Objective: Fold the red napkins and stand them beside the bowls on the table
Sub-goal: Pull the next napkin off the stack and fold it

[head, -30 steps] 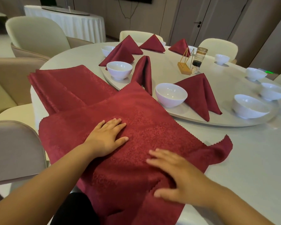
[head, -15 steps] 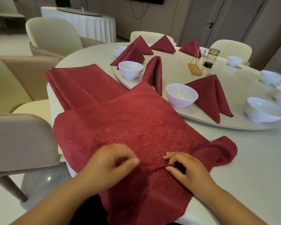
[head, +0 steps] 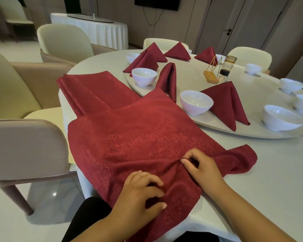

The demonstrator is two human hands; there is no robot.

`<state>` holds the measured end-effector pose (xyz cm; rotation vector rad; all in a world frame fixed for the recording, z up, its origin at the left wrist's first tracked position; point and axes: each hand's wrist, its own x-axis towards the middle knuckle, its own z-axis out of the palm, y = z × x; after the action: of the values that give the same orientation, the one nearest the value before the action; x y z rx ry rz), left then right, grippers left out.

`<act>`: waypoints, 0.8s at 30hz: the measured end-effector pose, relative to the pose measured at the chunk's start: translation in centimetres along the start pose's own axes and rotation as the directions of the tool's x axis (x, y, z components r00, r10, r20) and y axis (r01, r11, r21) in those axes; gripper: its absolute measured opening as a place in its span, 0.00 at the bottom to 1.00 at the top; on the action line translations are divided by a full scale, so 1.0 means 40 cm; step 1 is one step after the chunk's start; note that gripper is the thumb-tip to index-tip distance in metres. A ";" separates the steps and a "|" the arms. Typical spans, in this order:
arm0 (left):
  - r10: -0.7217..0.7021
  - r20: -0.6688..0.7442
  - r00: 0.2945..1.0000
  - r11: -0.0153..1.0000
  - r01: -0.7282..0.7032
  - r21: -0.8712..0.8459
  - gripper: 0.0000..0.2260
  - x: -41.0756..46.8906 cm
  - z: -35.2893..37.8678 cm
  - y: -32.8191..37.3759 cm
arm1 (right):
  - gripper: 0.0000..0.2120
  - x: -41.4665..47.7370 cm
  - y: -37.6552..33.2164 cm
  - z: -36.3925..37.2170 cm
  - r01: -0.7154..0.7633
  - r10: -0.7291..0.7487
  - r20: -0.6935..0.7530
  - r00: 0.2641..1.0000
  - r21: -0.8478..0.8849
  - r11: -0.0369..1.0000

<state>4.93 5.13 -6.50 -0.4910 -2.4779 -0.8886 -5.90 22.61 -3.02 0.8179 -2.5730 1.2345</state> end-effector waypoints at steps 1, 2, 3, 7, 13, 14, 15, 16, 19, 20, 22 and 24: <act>-0.038 -0.002 0.999 0.995 0.038 -0.095 0.09 0.003 -0.005 0.005 | 0.17 -0.002 -0.002 -0.001 -0.008 0.008 0.001 1.000 0.005 1.000; -0.122 0.020 0.992 0.967 0.123 -0.222 0.07 0.008 -0.018 0.015 | 0.16 -0.004 -0.004 -0.003 -0.015 0.015 0.004 1.000 0.010 1.000; -0.226 0.077 0.971 0.899 0.239 -0.367 0.06 0.014 -0.035 0.027 | 0.16 -0.005 -0.005 -0.005 -0.017 0.017 0.005 1.000 0.012 1.000; -0.347 0.355 0.868 0.584 0.496 -0.643 0.07 0.038 -0.116 0.020 | 0.16 -0.007 -0.005 -0.009 -0.034 0.034 -0.001 0.999 0.015 0.999; -0.242 0.760 0.604 0.776 0.590 -0.222 0.12 0.066 -0.286 -0.052 | 0.15 -0.003 -0.007 -0.018 -0.085 0.085 0.002 0.996 -0.014 0.996; -0.264 0.780 0.567 0.806 0.574 -0.144 0.12 0.071 -0.307 -0.063 | 0.14 -0.002 -0.007 -0.018 -0.081 0.081 0.000 0.997 -0.029 0.996; -0.296 0.792 0.533 0.825 0.561 -0.069 0.14 0.074 -0.323 -0.076 | 0.13 -0.002 -0.007 -0.016 -0.073 0.073 -0.002 0.997 -0.050 0.996; -0.335 0.787 0.518 0.840 0.543 0.001 0.15 0.080 -0.335 -0.083 | 0.09 -0.003 -0.007 -0.015 -0.061 0.061 -0.003 0.998 -0.075 0.995; -0.436 0.634 0.638 0.860 0.502 0.086 0.16 0.106 -0.354 -0.100 | 0.08 -0.009 -0.014 -0.023 0.017 -0.022 -0.027 0.999 -0.149 0.989; -0.439 0.561 0.702 0.871 0.485 0.076 0.17 0.120 -0.357 -0.104 | 0.13 -0.012 -0.017 -0.028 0.074 -0.080 -0.030 0.996 -0.186 0.980; -0.404 0.401 0.822 0.907 0.417 0.059 0.20 0.153 -0.364 -0.110 | 0.18 -0.012 -0.025 -0.044 0.169 -0.186 -0.037 0.982 -0.274 0.947; -0.368 0.239 0.899 0.929 0.365 0.058 0.21 0.195 -0.375 -0.111 | 0.15 -0.012 -0.027 -0.062 0.187 -0.201 -0.014 0.979 -0.312 0.932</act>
<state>0.86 -6.71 5.70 -0.1315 -2.8618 -1.0045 -5.10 24.15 -0.89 0.9341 -2.4869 0.7587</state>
